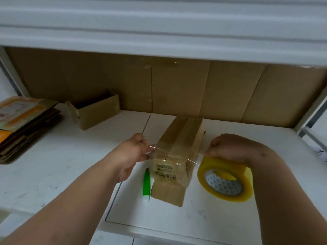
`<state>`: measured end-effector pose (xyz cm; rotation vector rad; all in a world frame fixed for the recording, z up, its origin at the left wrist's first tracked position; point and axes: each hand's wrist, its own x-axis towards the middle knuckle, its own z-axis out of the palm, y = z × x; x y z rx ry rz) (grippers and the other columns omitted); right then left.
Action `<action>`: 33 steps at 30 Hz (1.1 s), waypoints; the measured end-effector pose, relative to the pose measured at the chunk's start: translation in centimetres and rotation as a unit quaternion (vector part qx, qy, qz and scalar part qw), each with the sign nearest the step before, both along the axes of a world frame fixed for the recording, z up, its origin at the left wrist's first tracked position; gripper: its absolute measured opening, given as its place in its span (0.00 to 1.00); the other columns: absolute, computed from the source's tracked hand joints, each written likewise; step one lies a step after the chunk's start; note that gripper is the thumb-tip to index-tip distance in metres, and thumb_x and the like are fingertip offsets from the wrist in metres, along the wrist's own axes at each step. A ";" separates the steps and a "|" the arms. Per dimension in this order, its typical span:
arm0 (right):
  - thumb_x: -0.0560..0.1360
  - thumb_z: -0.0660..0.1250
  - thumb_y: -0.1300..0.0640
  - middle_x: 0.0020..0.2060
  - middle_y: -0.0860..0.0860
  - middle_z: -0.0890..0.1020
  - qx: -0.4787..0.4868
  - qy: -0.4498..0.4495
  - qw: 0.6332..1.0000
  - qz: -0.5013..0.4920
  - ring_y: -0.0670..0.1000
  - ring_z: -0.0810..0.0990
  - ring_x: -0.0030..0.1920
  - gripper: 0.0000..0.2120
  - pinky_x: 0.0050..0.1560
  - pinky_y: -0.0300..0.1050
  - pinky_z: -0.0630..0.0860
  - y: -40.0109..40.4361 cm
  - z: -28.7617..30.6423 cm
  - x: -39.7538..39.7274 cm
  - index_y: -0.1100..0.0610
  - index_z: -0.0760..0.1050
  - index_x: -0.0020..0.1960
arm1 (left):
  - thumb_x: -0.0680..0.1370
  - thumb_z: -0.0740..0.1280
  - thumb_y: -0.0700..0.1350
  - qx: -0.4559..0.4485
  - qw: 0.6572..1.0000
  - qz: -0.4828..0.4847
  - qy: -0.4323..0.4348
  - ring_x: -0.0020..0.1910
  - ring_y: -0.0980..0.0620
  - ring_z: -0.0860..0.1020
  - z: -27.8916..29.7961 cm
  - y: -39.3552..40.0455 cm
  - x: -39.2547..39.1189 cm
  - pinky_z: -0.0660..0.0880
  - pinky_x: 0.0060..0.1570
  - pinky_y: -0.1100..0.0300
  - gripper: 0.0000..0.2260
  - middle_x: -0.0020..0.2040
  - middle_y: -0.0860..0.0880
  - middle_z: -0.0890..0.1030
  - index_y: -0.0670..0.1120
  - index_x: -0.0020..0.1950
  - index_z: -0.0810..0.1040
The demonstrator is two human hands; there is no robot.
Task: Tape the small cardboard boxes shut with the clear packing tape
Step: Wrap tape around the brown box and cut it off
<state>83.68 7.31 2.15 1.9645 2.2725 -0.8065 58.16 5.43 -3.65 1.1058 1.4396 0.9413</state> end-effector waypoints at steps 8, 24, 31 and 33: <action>0.77 0.69 0.49 0.42 0.51 0.83 0.020 0.079 0.992 -0.093 0.56 0.82 0.50 0.10 0.57 0.54 0.78 -3.3 2.2 1.9 0.51 0.83 0.39 | 0.83 0.60 0.50 -0.002 0.991 -0.091 0.093 0.58 0.48 0.78 -0.4 1.1 0.1 0.72 0.65 0.46 0.04 0.56 0.48 0.81 0.52 0.53 0.73; 0.79 0.62 0.45 0.55 0.52 0.78 0.028 -0.033 0.990 -0.134 0.53 0.75 0.54 0.15 0.56 0.45 0.73 -4.3 -2.2 -1.7 0.53 0.79 0.58 | 0.85 0.56 0.42 -0.020 0.995 -0.064 -0.078 0.62 0.48 0.78 -1.3 -0.1 -1.2 0.58 0.76 0.46 0.06 0.55 0.53 0.85 0.42 0.57 0.71; 0.77 0.59 0.37 0.50 0.53 0.80 0.037 -0.057 0.983 -0.170 0.54 0.78 0.51 0.21 0.54 0.48 0.75 -3.4 -3.9 -2.8 0.52 0.79 0.52 | 0.85 0.57 0.43 -0.002 0.997 -0.028 -0.066 0.62 0.48 0.77 -2.1 -0.6 -1.0 0.56 0.75 0.44 0.06 0.55 0.57 0.85 0.46 0.49 0.70; 0.73 0.58 0.28 0.49 0.52 0.81 0.025 -0.042 0.982 -0.183 0.54 0.78 0.51 0.29 0.54 0.49 0.75 -3.6 -4.2 -3.0 0.52 0.79 0.52 | 0.85 0.58 0.44 0.003 0.997 -0.020 -0.071 0.62 0.48 0.77 -2.3 -0.6 -0.9 0.55 0.75 0.42 0.07 0.55 0.57 0.84 0.46 0.47 0.70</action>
